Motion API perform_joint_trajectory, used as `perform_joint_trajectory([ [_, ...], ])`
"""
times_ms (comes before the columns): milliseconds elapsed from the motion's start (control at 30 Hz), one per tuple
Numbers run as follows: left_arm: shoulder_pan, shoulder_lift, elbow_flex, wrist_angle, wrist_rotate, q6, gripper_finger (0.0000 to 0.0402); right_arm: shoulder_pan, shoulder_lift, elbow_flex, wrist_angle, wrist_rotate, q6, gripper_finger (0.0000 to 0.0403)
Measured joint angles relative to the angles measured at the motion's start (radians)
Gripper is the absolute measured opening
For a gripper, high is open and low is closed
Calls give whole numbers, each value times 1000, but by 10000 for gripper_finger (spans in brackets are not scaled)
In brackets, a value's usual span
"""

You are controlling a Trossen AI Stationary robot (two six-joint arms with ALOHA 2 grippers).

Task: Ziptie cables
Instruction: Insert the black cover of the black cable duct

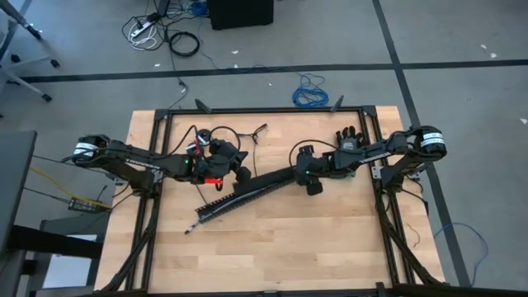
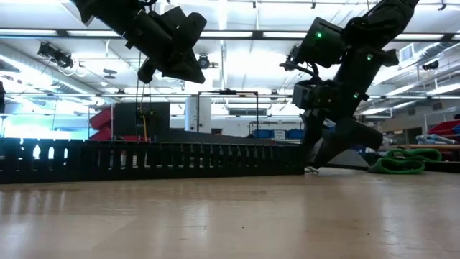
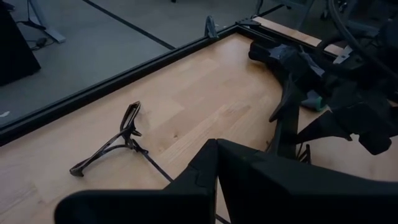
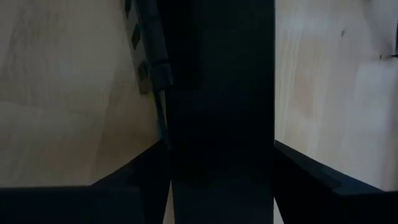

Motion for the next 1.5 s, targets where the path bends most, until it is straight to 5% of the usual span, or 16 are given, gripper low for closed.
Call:
perform_joint_trajectory([
  [400,0,0,0,0,0,21,0,-9,-2,61,-8,-6,-47,250],
  [667,0,0,0,0,0,21,0,-16,-51,61,-24,-25,-54,228],
  [800,0,0,0,-4,0,21,0,-41,-128,61,-83,-141,-63,228],
  [1133,0,-2,0,55,33,23,0,-174,-249,109,-491,-632,-11,231],
  [1500,7,-9,0,102,83,24,0,-268,-224,110,-446,-601,-210,230],
])
